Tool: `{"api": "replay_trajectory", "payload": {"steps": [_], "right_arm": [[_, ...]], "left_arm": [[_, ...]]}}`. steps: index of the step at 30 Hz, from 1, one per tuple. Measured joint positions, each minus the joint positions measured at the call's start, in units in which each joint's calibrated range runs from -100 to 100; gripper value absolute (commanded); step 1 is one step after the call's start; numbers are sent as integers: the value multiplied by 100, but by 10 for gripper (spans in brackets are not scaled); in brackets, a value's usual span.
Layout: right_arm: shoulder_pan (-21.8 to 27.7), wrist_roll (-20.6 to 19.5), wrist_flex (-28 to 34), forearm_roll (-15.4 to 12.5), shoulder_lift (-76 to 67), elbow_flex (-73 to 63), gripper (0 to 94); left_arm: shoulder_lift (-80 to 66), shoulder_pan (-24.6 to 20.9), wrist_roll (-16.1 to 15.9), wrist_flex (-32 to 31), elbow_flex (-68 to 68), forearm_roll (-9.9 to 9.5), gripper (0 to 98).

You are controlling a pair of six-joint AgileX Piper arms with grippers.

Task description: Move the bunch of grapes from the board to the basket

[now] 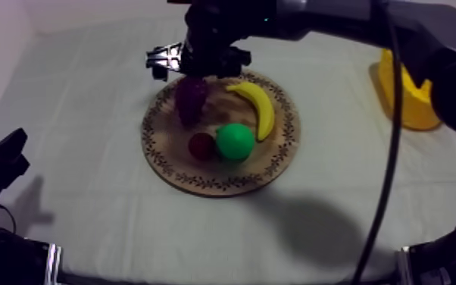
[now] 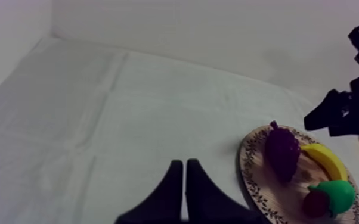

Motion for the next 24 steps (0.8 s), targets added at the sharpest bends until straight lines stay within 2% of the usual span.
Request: {"api": "replay_trajectory", "payload": {"steps": [5, 12, 14, 18, 21, 24], "right_arm": [[65, -44, -389, 0, 524, -245, 715], [134, -3, -543, 5, 1316, -819, 683], [142, 27, -615, 5, 1498, -960, 633], [142, 20, -694, 64, 1798, -1123, 453], [137, 19, -666, 136, 1855, -1226, 402], [122, 22, -641, 183, 1833, -1215, 389]], "left_arm": [[0, 0, 0, 0, 0, 0, 1], [0, 0, 0, 0, 0, 0, 1], [0, 0, 0, 0, 0, 0, 1], [0, 0, 0, 0, 0, 0, 1], [0, 0, 0, 0, 0, 0, 1], [0, 0, 0, 0, 0, 0, 1]]}}
